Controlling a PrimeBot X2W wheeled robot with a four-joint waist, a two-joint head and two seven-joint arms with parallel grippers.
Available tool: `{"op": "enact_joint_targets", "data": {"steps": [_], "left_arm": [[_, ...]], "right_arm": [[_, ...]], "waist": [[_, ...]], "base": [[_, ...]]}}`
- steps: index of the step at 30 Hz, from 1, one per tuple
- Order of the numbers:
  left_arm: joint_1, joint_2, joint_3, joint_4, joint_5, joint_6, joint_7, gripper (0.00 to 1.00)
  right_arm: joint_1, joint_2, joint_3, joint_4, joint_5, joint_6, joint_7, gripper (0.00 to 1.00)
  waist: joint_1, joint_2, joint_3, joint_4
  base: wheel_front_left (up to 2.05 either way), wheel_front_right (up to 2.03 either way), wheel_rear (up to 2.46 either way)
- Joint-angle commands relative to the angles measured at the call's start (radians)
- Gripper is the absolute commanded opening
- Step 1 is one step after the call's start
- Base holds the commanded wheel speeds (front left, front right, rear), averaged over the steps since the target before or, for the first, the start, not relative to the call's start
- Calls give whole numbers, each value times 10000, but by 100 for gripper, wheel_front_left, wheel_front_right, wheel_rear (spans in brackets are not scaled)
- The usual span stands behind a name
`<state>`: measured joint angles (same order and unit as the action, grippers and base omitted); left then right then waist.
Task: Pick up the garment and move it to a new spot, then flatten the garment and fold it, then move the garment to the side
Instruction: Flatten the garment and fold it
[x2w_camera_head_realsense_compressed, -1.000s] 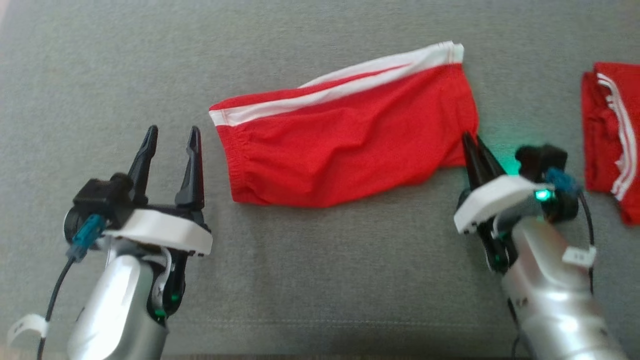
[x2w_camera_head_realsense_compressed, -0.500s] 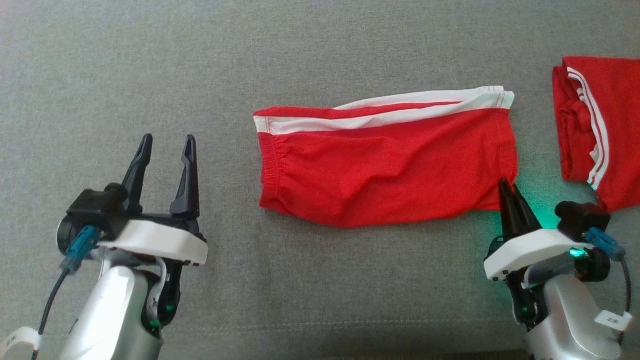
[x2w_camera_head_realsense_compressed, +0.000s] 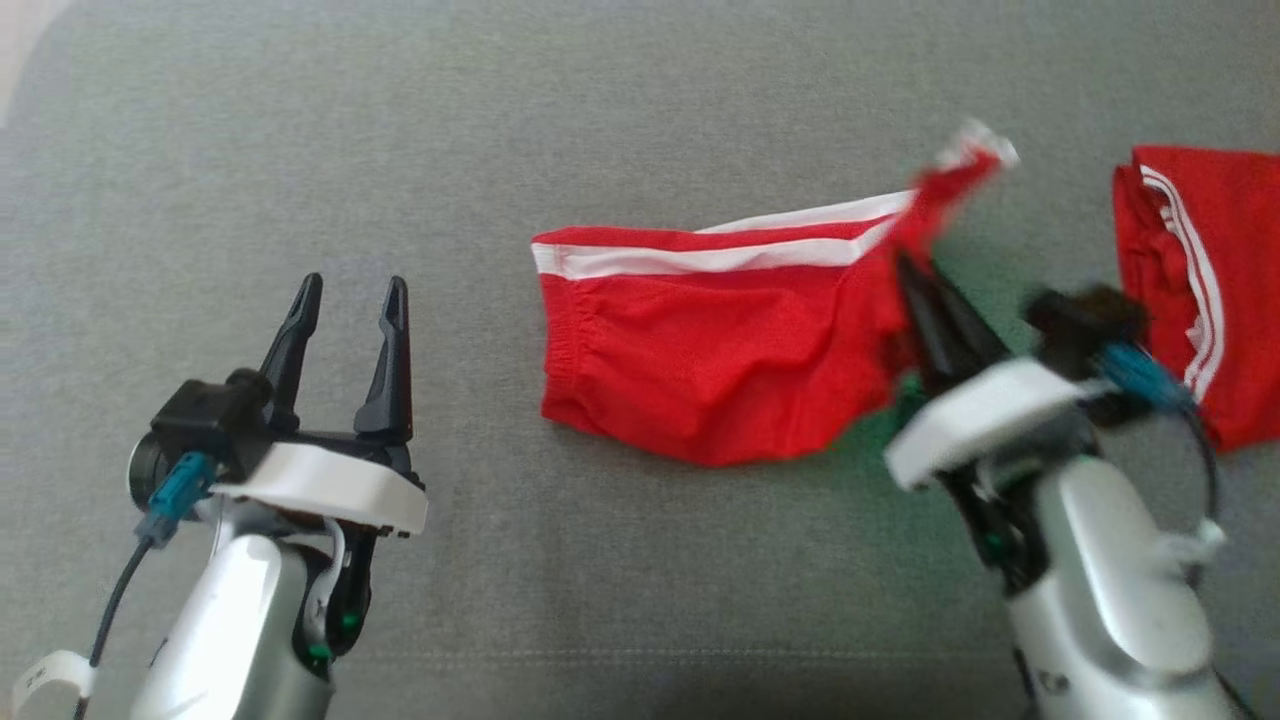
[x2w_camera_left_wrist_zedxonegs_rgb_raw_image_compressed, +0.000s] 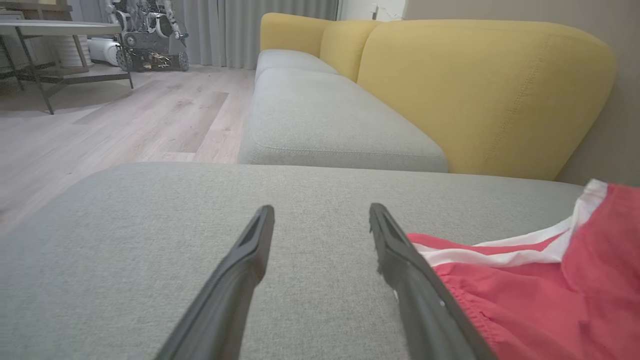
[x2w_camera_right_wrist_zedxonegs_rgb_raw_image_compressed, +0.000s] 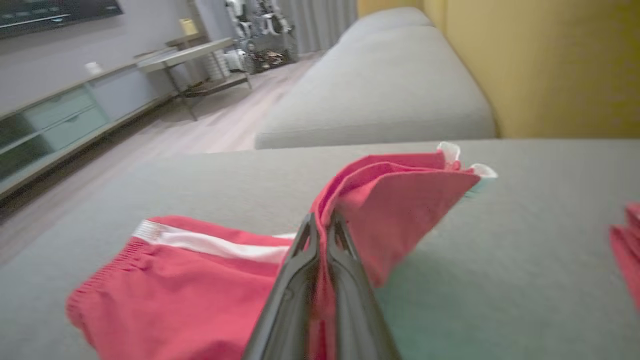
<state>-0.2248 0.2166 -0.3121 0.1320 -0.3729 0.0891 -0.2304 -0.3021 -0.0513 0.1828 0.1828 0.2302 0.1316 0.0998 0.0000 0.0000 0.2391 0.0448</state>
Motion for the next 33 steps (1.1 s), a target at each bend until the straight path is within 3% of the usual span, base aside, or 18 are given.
{"op": "enact_joint_targets", "data": {"steps": [1, 13, 22, 24, 25, 33], "left_arm": [[-147, 178, 296, -276, -49, 34, -32, 100], [-253, 53, 144, -127, -103, 1, -99, 100], [-333, 92, 116, -47, -108, -6, -147, 100], [-356, 119, 110, -38, -99, -2, -150, 100], [-371, 132, 108, -32, -96, 3, -151, 100], [-380, 229, 119, -24, -111, 76, -147, 100]], "right_arm": [[-586, 10, 626, -499, 62, -9, 165, 0], [-1224, 10, 3878, 407, 1527, -9, 533, 0], [-1780, 10, 4858, 1742, 2301, -9, -210, 0], [-1943, 10, 5079, 1840, 2441, -9, -404, 49], [-2003, 10, 5180, 1867, 2539, -9, -477, 100], [-2329, 10, 5128, 1398, 2655, -9, -1520, 100]], "waist": [[0, 0, -83, 169], [0, 0, 12, 898], [0, 0, 228, 839], [0, 0, 242, 779], [0, 0, 240, 747], [0, 0, 162, 451]], "base": [[0, 0, 0], [0, 0, 0], [0, 0, 0], [0, 0, 0], [0, 0, 0], [0, 0, 0]]}}
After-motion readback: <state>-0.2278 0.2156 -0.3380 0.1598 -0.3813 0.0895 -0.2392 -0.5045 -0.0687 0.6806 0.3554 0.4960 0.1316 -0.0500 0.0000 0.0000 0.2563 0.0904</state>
